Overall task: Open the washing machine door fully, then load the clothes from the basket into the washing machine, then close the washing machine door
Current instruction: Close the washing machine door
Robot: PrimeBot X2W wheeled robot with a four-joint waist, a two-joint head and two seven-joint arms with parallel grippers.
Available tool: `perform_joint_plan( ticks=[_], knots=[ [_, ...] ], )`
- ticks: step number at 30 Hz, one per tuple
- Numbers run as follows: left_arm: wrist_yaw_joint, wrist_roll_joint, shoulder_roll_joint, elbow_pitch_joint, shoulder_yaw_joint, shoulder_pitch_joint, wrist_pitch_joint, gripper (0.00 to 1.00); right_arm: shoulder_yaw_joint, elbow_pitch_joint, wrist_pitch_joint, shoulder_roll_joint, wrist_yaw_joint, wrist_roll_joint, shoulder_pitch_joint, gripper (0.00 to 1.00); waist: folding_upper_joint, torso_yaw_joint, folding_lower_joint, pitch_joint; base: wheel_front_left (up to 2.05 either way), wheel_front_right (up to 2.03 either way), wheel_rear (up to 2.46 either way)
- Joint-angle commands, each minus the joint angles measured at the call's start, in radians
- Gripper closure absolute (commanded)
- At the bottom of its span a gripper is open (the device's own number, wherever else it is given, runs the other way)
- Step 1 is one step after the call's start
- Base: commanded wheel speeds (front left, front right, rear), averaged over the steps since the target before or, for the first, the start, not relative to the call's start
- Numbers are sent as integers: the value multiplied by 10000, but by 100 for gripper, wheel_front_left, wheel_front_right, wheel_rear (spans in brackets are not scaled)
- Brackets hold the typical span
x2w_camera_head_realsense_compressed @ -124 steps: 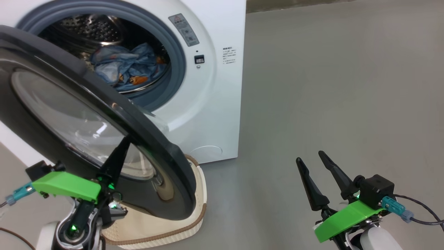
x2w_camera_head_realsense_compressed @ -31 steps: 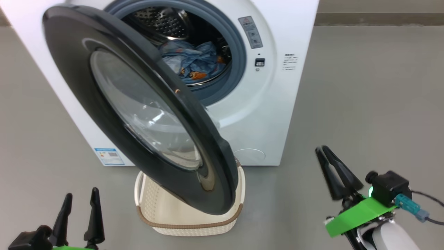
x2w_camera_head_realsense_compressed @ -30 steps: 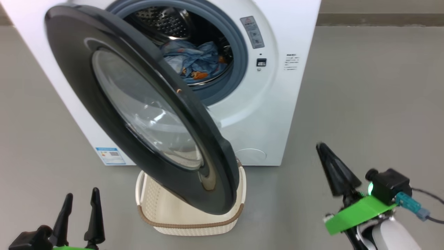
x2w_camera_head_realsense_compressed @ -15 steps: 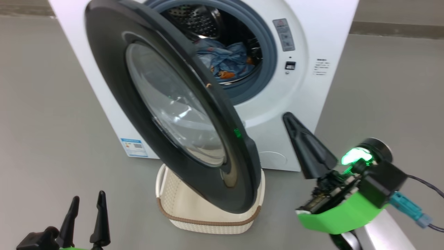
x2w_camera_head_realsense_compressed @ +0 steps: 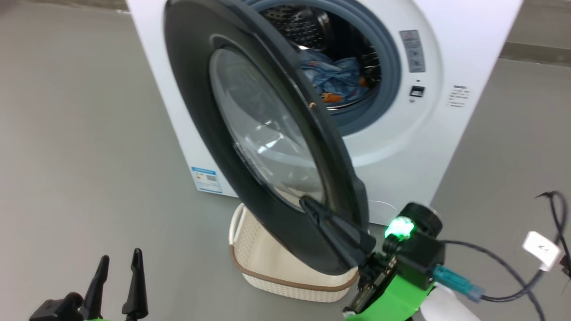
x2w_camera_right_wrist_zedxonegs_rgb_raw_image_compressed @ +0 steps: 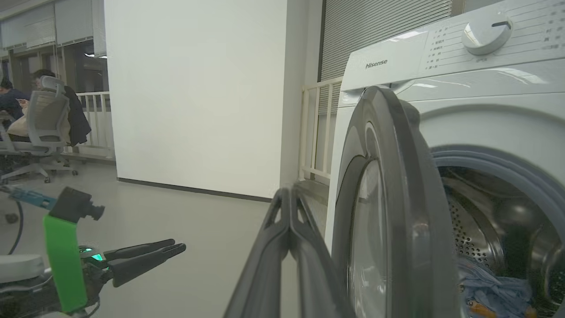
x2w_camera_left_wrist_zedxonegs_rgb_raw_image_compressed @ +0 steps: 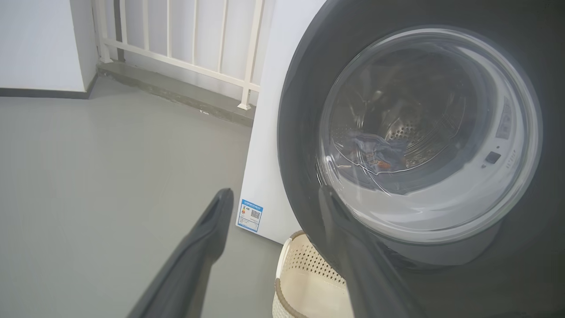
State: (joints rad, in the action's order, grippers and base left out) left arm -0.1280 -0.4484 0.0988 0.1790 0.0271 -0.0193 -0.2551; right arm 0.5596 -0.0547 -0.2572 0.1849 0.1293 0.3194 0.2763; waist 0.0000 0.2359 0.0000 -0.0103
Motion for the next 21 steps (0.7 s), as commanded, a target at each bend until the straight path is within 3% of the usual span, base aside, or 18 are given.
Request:
perform_joint_plan(
  ticks=[1, 9, 21],
  knots=[
    [-24, -55, 98, -180, -301, 421, -66, 0, 204, -87, -46, -28, 14, 109, 135, 100, 0, 243, 0, 4, 0, 0, 0],
    [-25, -109, 38, -205, -302, 440, -66, 0, 402, 1535, -46, 236, 14, 431, -129, 100, 0, 694, 0, 179, 0, 0, 0],
    [-26, -225, 96, -287, -265, 618, -66, 0, 44, 3342, -46, 130, 14, 614, -64, 100, 0, 917, 0, 611, 0, 0, 0]
  ],
)
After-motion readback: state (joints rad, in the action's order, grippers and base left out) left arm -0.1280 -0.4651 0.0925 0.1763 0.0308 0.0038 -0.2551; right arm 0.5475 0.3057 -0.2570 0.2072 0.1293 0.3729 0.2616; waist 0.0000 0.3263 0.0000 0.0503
